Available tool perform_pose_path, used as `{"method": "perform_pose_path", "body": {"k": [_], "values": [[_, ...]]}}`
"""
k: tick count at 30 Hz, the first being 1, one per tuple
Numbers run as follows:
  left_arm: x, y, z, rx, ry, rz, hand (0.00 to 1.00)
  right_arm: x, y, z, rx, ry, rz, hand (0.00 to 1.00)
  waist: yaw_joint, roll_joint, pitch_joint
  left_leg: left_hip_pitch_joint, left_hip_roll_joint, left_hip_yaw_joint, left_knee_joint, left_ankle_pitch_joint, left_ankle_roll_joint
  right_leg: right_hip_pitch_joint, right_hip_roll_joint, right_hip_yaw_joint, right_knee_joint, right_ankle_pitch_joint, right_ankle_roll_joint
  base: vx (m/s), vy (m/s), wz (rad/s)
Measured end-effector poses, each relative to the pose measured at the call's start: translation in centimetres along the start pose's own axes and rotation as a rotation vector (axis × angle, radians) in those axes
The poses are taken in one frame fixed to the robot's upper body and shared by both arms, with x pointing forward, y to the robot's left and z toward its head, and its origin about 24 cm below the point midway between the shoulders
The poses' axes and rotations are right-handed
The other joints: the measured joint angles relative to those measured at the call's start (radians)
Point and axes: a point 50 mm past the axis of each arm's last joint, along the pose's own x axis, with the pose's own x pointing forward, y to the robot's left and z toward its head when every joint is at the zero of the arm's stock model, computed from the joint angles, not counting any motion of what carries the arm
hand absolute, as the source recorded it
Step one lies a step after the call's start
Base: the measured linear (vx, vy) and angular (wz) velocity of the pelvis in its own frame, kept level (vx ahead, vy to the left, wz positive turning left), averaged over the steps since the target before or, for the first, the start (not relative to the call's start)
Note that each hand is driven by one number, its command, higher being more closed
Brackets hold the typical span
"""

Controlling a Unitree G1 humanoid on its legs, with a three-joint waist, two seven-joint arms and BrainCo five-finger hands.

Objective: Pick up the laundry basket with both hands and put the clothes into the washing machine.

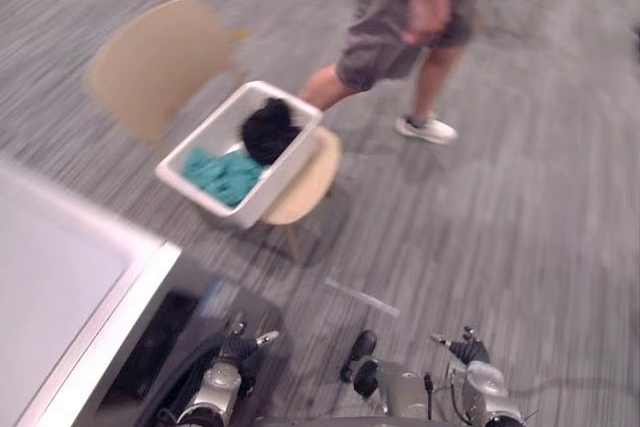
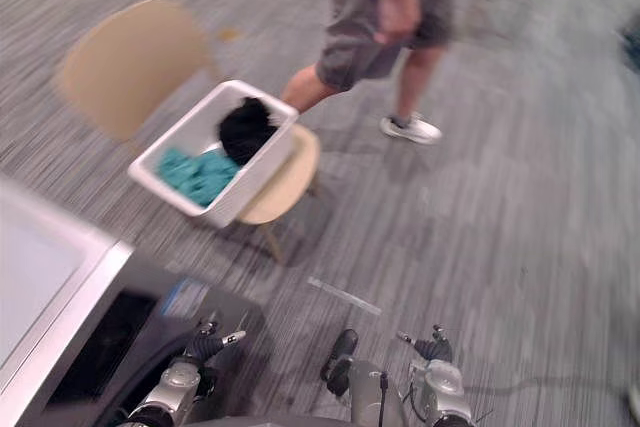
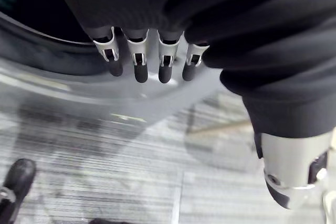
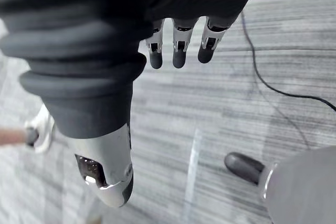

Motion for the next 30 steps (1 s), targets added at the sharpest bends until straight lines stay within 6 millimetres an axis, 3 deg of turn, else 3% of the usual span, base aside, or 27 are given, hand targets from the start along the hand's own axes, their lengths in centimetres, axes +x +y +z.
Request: {"method": "perform_pose_path", "body": {"k": [2, 3, 4, 5, 6, 9, 11, 12, 14, 15, 16, 17, 18, 19, 20, 21, 22, 23, 25, 27, 28, 29, 30], "values": [[0.1, -0.1, 0.3, -0.001, -0.008, -0.003, 0.00, -0.3, -0.2, -0.9, -0.022, 0.021, 0.003, 0.00, -0.013, 0.006, 0.000, 0.020, 0.090, 0.000, 0.200, -0.013, 0.016, -0.023, 0.024, 0.074, 0.110, -0.084, -0.005, 0.32, -0.080, -1.39], [-0.1, -0.5, 0.0, -0.008, 0.001, -0.015, 0.00, -0.5, -0.4, -1.7, -0.041, 0.042, 0.005, 0.00, -0.018, 0.014, 0.003, 0.016, 0.177, -0.033, 0.387, 0.040, 0.121, -0.011, 0.060, 0.132, 0.144, -0.121, -0.017, 0.32, -0.111, -1.25], [-0.2, -0.7, -0.2, -0.012, 0.005, -0.018, 0.00, -0.6, -0.4, -1.8, -0.046, 0.046, 0.008, 0.00, -0.018, 0.016, 0.004, -0.002, 0.205, -0.068, 0.453, 0.073, 0.180, -0.003, 0.075, 0.151, 0.142, -0.127, -0.020, 0.39, -0.166, -1.60], [-0.3, -1.2, -0.5, -0.021, 0.015, -0.029, 0.00, -0.5, 0.0, -1.7, -0.065, 0.045, 0.023, 0.00, -0.016, 0.018, 0.014, -0.105, 0.218, -0.257, 0.620, 0.022, 0.222, 0.032, 0.115, 0.220, 0.115, -0.132, -0.026, 0.28, -0.105, -1.34], [-0.4, -1.5, -0.6, -0.028, 0.018, -0.035, 0.00, -0.5, 0.2, -1.5, -0.067, 0.042, 0.030, 0.00, -0.013, 0.015, 0.027, -0.182, 0.178, -0.401, 0.677, -0.004, 0.185, 0.071, 0.129, 0.260, 0.088, -0.133, -0.027, 0.28, -0.105, -1.30], [-0.8, -1.7, -1.3, -0.047, 0.018, -0.033, 0.00, -0.6, 0.7, -1.8, -0.091, 0.049, 0.050, 0.00, 0.018, -0.006, 0.039, -0.318, 0.052, -0.588, 0.663, -0.026, 0.163, 0.170, 0.142, 0.351, 0.016, -0.134, -0.028, 0.28, 0.005, -0.94], [-1.3, -1.7, -1.7, -0.070, 0.009, -0.025, 0.00, -0.6, 0.8, -1.8, -0.092, 0.053, 0.055, 0.00, 0.056, -0.018, 0.047, -0.447, -0.074, -0.705, 0.477, -0.025, 0.159, 0.247, 0.137, 0.402, -0.081, -0.097, 0.031, 0.28, 0.069, -0.67], [-1.3, -1.8, -1.7, -0.079, 0.008, -0.026, 0.00, -0.5, 0.9, -1.7, -0.092, 0.051, 0.055, 0.00, 0.064, -0.014, 0.048, -0.472, -0.101, -0.719, 0.415, -0.023, 0.156, 0.269, 0.134, 0.409, -0.102, -0.093, 0.036, 0.34, 0.104, -0.22], [-1.2, -2.2, -1.1, -0.104, -0.010, -0.031, 0.00, -0.4, 1.0, -1.3, -0.093, 0.040, 0.056, 0.00, 0.073, -0.008, 0.052, -0.530, -0.208, -0.752, 0.136, 0.022, 0.097, 0.345, 0.117, 0.407, -0.185, -0.084, 0.069, 0.40, 0.122, 0.09], [-1.3, -2.3, -0.9, -0.110, -0.018, -0.033, 0.00, -0.3, 1.0, -1.0, -0.093, 0.034, 0.057, 0.00, 0.082, -0.007, 0.053, -0.532, -0.238, -0.755, 0.052, 0.075, 0.115, 0.370, 0.115, 0.407, -0.209, -0.081, 0.079, 0.40, 0.130, -0.12], [-1.3, -2.4, -0.6, -0.115, -0.032, -0.033, 0.00, -0.3, 1.2, -1.0, -0.098, 0.030, 0.061, 0.00, 0.106, -0.011, 0.054, -0.515, -0.262, -0.774, 0.018, 0.151, 0.166, 0.394, 0.108, 0.418, -0.228, -0.084, 0.092, 0.41, 0.160, -0.30], [-1.3, -2.4, -0.4, -0.120, -0.040, -0.032, 0.00, -0.2, 1.7, -0.5, -0.107, 0.014, 0.075, 0.00, 0.122, -0.014, 0.054, -0.512, -0.287, -0.790, 0.022, 0.158, 0.240, 0.405, 0.092, 0.429, -0.210, -0.107, 0.128, 0.51, 0.207, -0.22], [-1.3, -2.5, -0.3, -0.123, -0.043, -0.034, 0.00, -0.1, 1.9, 0.0, -0.109, 0.000, 0.082, 0.00, 0.119, -0.017, 0.055, -0.499, -0.296, -0.790, 0.025, 0.143, 0.261, 0.395, 0.075, 0.429, -0.163, -0.124, 0.156, 0.44, 0.184, 0.02], [-1.3, -2.8, -0.3, -0.132, -0.042, -0.040, 0.00, 0.0, 2.1, 0.2, -0.121, -0.006, 0.085, 0.00, 0.120, -0.022, 0.058, -0.470, -0.305, -0.787, 0.013, 0.129, 0.276, 0.359, 0.049, 0.427, -0.051, -0.151, 0.197, 0.54, 0.222, 0.30], [-1.4, -3.0, -0.5, -0.128, -0.036, -0.046, 0.00, 0.0, 2.3, 0.3, -0.133, -0.009, 0.089, 0.00, 0.118, -0.028, 0.061, -0.424, -0.327, -0.797, -0.008, 0.118, 0.289, 0.295, 0.007, 0.415, 0.160, -0.161, 0.221, 0.36, 0.150, 0.40], [-1.4, -2.9, -0.5, -0.124, -0.034, -0.046, 0.00, 0.0, 2.4, 0.3, -0.136, -0.012, 0.092, 0.00, 0.116, -0.035, 0.066, -0.392, -0.344, -0.811, -0.021, 0.109, 0.294, 0.263, -0.021, 0.405, 0.281, -0.148, 0.243, 0.55, 0.196, 0.75], [-1.3, -2.7, -0.5, -0.113, -0.034, -0.044, 0.00, -0.2, 2.4, -0.1, -0.146, -0.003, 0.093, 0.00, 0.110, -0.046, 0.070, -0.335, -0.374, -0.856, -0.031, 0.084, 0.310, 0.207, -0.070, 0.393, 0.497, -0.125, 0.277, 0.47, 0.106, 1.10], [-1.3, -2.6, -0.6, -0.102, -0.035, -0.042, 0.00, -0.2, 2.3, -0.3, -0.154, 0.002, 0.093, 0.00, 0.100, -0.047, 0.070, -0.291, -0.391, -0.908, -0.031, 0.060, 0.328, 0.170, -0.103, 0.386, 0.626, -0.158, 0.231, 0.56, 0.108, 1.28], [-1.2, -2.2, -0.5, -0.096, -0.034, -0.032, 0.00, -0.2, 2.6, -0.1, -0.162, -0.010, 0.100, 0.00, 0.091, -0.040, 0.071, -0.227, -0.400, -1.002, -0.067, 0.055, 0.329, 0.124, -0.116, 0.379, 0.641, -0.205, 0.194, 0.44, -0.006, 1.37], [-1.1, -2.1, 0.0, -0.098, -0.049, -0.025, 0.00, -0.2, 2.5, -0.1, -0.161, -0.012, 0.098, 0.00, 0.094, -0.038, 0.071, -0.192, -0.401, -1.101, -0.080, 0.056, 0.328, 0.082, -0.087, 0.435, 0.484, -0.234, 0.203, 0.36, -0.066, 1.39], [-1.0, -2.0, 0.2, -0.101, -0.053, -0.014, 0.00, -0.2, 2.4, 0.0, -0.159, -0.018, 0.096, 0.00, 0.093, -0.035, 0.071, -0.187, -0.402, -1.147, -0.080, 0.056, 0.328, 0.062, -0.062, 0.487, 0.419, -0.234, 0.201, 0.44, -0.207, 1.65], [-0.9, -2.0, 0.9, -0.113, -0.069, -0.008, 0.00, -0.4, 2.3, 0.3, -0.147, -0.043, 0.094, 0.00, 0.091, -0.033, 0.071, -0.195, -0.411, -1.250, -0.070, 0.056, 0.313, 0.006, -0.013, 0.632, 0.333, -0.228, 0.210, 0.42, -0.244, 1.99], [-0.8, -2.2, 1.4, -0.117, -0.081, -0.013, 0.00, -0.4, 2.0, 0.2, -0.138, -0.045, 0.087, 0.00, 0.087, -0.030, 0.070, -0.213, -0.417, -1.314, -0.043, 0.047, 0.277, -0.010, 0.013, 0.724, 0.274, -0.217, 0.227, 0.41, -0.278, 2.15]]}}
